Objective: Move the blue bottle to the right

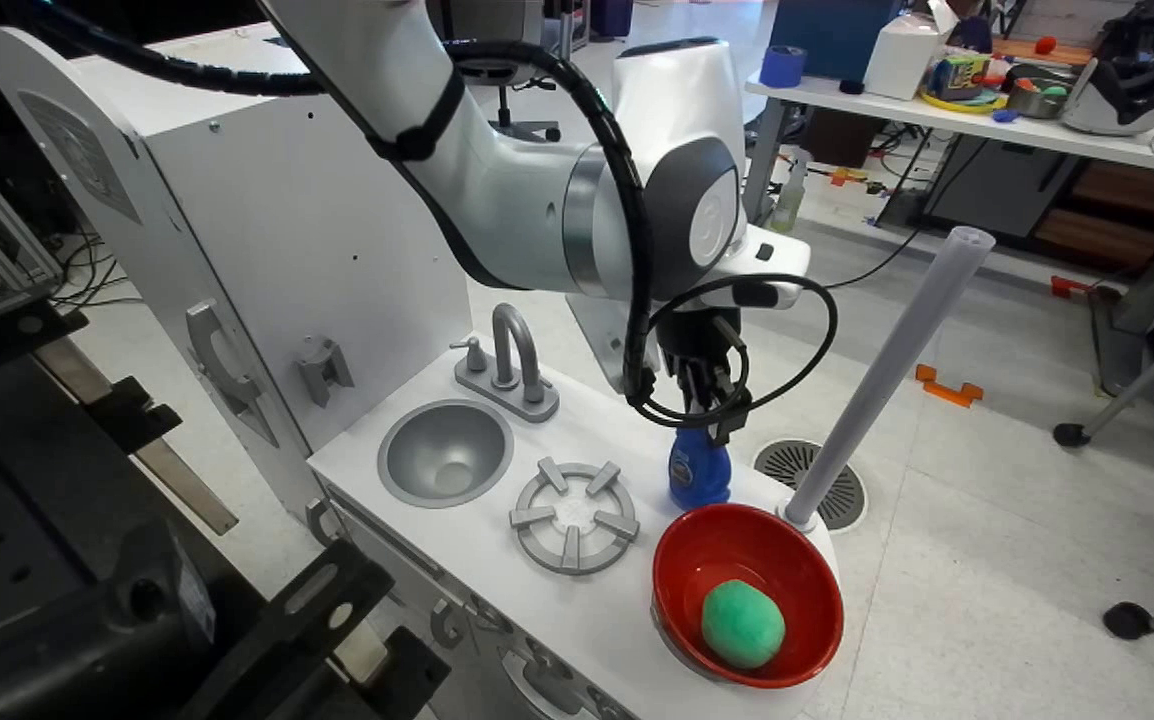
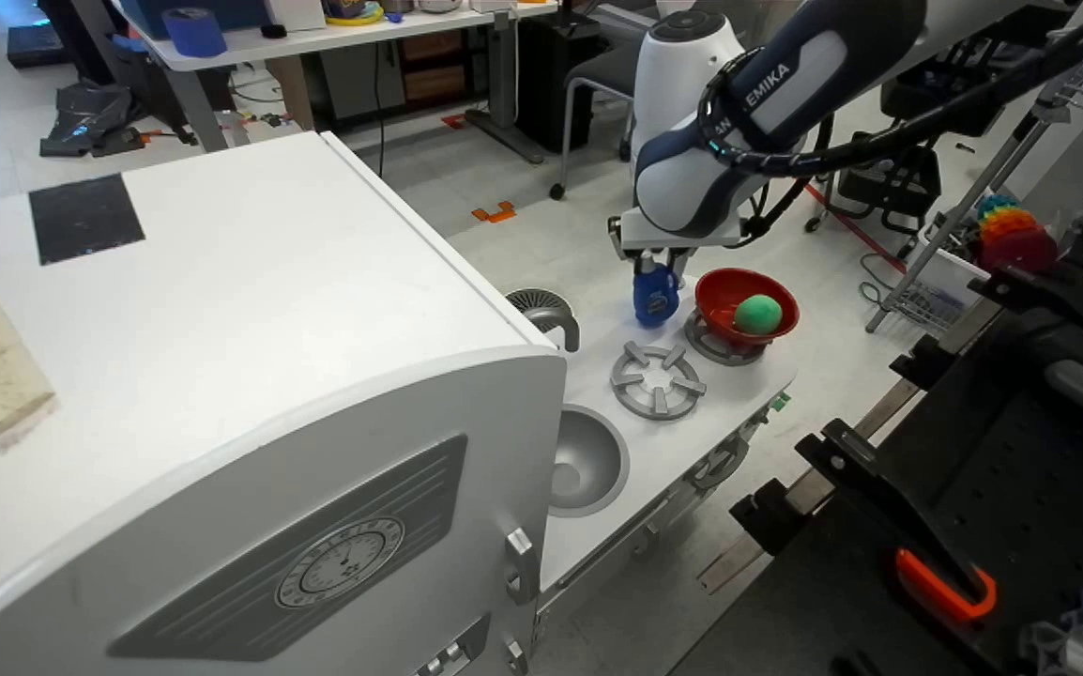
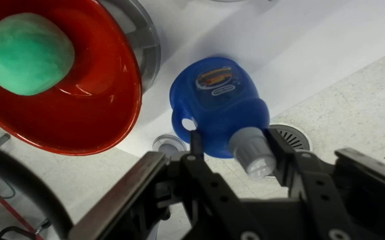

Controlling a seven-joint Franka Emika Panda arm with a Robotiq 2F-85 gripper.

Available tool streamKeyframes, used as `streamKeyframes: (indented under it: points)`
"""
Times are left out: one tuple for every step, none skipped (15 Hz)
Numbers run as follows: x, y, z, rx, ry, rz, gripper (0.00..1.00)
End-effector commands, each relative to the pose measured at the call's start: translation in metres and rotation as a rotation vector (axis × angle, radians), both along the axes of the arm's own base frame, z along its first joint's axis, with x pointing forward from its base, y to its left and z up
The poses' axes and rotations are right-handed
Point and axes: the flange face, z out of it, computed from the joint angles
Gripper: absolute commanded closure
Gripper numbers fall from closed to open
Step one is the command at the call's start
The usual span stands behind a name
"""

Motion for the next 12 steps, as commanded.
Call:
streamKeyframes:
  points:
    - [-0.003,-0.001,-0.004,-0.009,0.008,-0.017,0.76]
    - [-0.005,-0.002,-0.005,-0.009,0.013,-0.022,0.76]
    - [-0.006,-0.003,-0.006,-0.015,0.022,-0.034,0.76]
    - [-0.006,-0.004,-0.006,-0.018,0.026,-0.042,0.76]
    - [-0.007,-0.005,-0.007,-0.026,0.031,-0.061,0.76]
    - [-0.008,-0.006,-0.007,-0.03,0.036,-0.076,0.76]
    - [-0.009,-0.008,-0.007,-0.037,0.045,-0.096,0.63]
    - [-0.01,-0.009,-0.007,-0.035,0.055,-0.109,0.26]
    - [-0.009,-0.01,-0.009,-0.043,0.066,-0.127,0.27]
    - [-0.01,-0.011,-0.012,-0.044,0.079,-0.141,0.25]
    - [-0.013,-0.011,-0.012,-0.044,0.097,-0.15,0.19]
    - [-0.017,-0.011,-0.012,-0.045,0.111,-0.157,0.11]
